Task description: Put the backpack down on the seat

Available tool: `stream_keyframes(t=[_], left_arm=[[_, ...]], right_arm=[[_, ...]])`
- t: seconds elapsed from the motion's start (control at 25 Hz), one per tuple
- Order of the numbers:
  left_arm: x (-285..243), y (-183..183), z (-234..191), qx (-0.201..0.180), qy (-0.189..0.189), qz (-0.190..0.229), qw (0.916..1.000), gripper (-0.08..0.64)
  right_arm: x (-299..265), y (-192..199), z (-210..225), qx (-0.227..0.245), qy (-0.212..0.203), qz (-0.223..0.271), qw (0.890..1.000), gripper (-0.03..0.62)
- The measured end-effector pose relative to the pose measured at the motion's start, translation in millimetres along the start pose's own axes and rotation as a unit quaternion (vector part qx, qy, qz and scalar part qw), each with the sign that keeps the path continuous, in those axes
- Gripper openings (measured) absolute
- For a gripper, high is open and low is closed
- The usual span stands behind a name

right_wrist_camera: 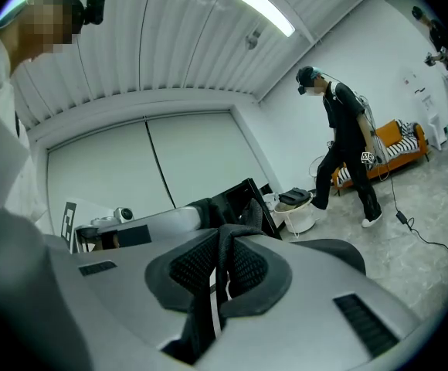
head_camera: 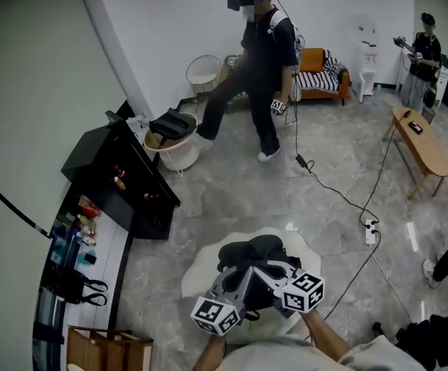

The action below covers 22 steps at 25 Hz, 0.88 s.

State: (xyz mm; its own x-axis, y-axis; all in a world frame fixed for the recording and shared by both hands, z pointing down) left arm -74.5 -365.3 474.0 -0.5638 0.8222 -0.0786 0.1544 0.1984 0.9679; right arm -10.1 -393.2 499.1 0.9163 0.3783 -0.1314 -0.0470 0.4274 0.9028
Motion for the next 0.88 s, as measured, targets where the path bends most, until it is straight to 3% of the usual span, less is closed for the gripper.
stream_keyframes(t=[0.36,0.88], left_arm=[[-22.5,9.8,-5.2,0.007,-0.006,-0.013,0.9999,0.044],[-4.6,30.9,-15.2,0.033,-0.003,-0.032,0.9989,0.044]], right_arm=[[-0.7,4.2,25.3,-0.02,-0.005,-0.007,1.0,0.044],[-10.1,30.5,15.1,-0.04,0.008,-0.028,0.999,0.044]])
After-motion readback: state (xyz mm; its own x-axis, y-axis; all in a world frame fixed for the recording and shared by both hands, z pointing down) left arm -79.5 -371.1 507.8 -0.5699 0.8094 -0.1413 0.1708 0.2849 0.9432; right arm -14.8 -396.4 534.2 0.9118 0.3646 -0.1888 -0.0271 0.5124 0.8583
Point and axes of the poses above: the fingertips, and each gripper's own axes: x backward along the fingers, z to its right, y out of its underside, the point moved 4 cm from there along x, backward along the fingers, and after that the axes turned 3 degrees about -z, right-handed, at the moved point
